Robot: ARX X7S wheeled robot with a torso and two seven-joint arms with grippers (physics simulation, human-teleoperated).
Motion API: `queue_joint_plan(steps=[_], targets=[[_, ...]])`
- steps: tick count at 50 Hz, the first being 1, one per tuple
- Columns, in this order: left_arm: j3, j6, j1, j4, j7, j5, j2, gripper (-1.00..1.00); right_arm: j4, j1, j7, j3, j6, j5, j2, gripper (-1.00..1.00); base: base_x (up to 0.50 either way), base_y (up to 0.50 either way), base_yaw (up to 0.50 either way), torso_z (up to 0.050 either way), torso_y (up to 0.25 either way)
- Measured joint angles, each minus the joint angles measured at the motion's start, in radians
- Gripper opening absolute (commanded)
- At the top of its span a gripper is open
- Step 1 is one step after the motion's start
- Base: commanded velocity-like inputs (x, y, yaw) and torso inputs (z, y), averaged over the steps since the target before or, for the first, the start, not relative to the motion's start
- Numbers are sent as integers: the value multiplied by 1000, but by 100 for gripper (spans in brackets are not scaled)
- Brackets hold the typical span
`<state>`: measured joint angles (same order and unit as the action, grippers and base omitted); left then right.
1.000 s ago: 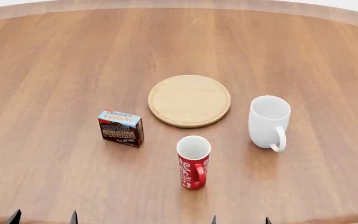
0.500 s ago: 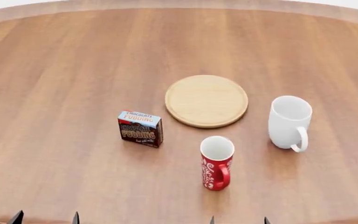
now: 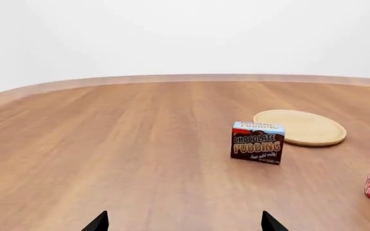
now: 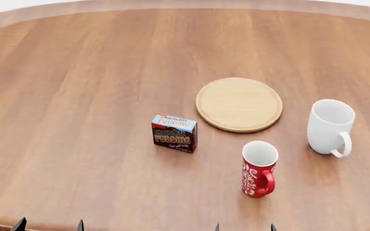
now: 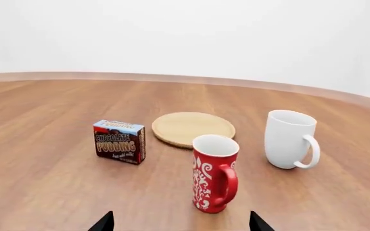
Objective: Put the chocolate pudding to the left of the plate.
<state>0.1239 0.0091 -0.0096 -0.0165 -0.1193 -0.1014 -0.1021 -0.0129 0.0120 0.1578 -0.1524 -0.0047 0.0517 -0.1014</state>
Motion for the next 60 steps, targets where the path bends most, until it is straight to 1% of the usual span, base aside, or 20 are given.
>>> queue_joint_plan(steps=[45,60], targets=[[52,2,-1,3,-33,-31,-34,100,-18,12,35,-50,-10,33,-34,100,0,223,0,0,0],[63,13,13,34,-61,-18,-48,100,20,-6,53,-52,-25,47,-44,100,0,16,0,0,0]])
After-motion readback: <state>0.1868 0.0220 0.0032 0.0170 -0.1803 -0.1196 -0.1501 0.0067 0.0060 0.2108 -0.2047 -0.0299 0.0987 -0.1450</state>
